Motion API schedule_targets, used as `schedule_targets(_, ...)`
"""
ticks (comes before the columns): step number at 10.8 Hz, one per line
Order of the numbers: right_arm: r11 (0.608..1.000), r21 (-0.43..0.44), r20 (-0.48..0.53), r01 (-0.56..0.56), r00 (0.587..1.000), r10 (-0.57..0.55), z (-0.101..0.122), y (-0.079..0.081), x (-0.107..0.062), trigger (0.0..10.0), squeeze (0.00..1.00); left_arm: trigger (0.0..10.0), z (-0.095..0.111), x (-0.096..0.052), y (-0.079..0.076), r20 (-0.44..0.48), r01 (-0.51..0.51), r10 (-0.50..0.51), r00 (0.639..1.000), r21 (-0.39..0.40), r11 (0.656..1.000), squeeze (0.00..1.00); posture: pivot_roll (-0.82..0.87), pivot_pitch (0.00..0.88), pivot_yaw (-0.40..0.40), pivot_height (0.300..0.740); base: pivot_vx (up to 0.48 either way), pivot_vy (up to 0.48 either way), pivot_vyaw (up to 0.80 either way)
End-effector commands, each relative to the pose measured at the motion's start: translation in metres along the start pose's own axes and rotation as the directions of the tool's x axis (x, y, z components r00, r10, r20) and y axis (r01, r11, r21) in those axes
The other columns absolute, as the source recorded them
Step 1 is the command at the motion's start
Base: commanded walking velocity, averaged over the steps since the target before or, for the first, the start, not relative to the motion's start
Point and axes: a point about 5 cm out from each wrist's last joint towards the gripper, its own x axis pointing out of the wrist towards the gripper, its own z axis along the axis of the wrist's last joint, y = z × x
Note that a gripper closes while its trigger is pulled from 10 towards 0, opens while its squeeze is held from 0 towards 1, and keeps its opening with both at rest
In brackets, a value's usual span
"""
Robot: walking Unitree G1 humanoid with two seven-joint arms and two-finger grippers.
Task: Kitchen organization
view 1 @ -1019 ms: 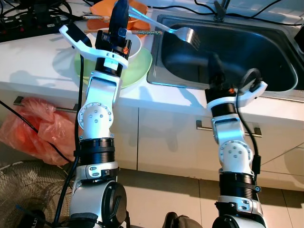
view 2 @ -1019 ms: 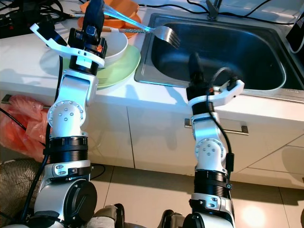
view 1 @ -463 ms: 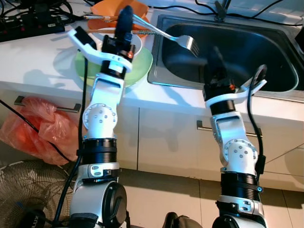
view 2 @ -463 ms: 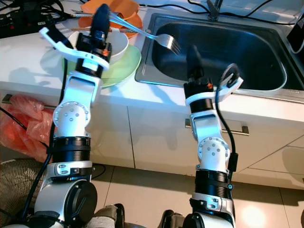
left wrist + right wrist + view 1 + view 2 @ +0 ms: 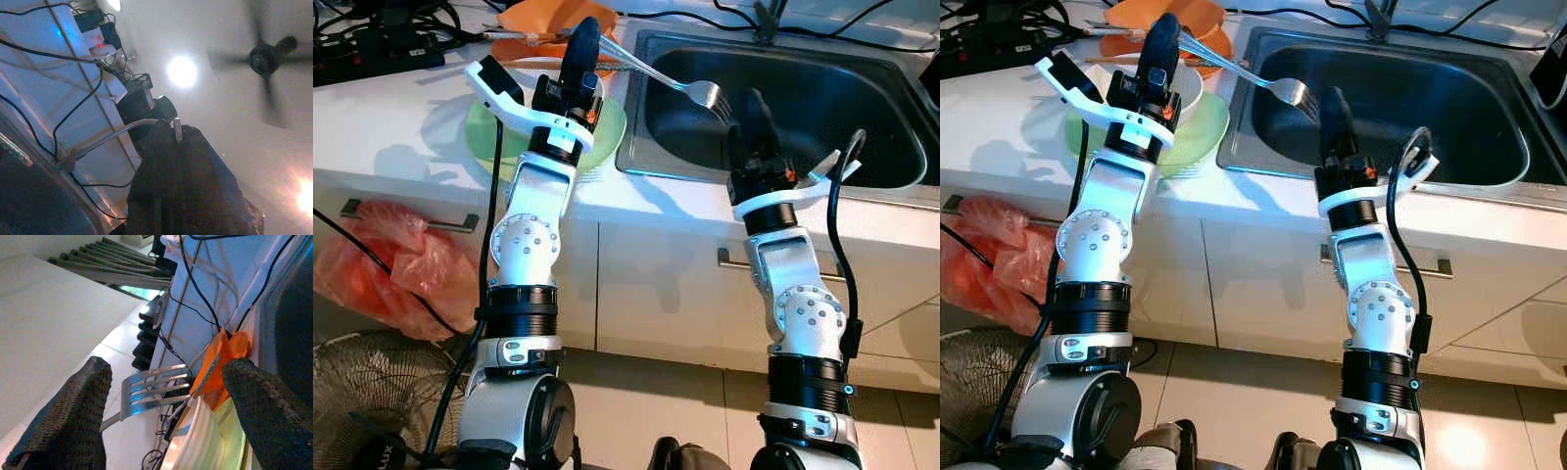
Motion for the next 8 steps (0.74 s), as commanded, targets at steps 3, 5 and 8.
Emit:
schedule_targets(3,0.996,0.071,-0.007,-0.055,0.998,0.056,-0.015,0.013,0.006,10.0,0.00,10.0,-0.043,0.000,-0.011,-0.032,0.007,-0.013,0.999,-0.167,0.986,0.00,0.11,0.155,-0.043,0.740,0.000,0.000,0.00)
schedule_targets(5,0.995,0.076,-0.015,-0.061,0.998,0.062,-0.016,0.014,0.006,10.0,0.00,10.0,-0.049,0.000,-0.012,-0.045,0.005,-0.013,0.999,-0.182,0.983,0.00,0.11,0.154,-0.044,0.740,0.000,0.000,0.00)
schedule_targets(8,0.994,0.084,-0.026,-0.066,0.997,0.068,-0.020,0.014,0.005,10.0,0.00,10.0,-0.057,0.001,-0.015,-0.064,0.014,-0.028,0.998,-0.207,0.978,0.00,0.11,0.157,-0.044,0.740,0.000,0.000,0.00)
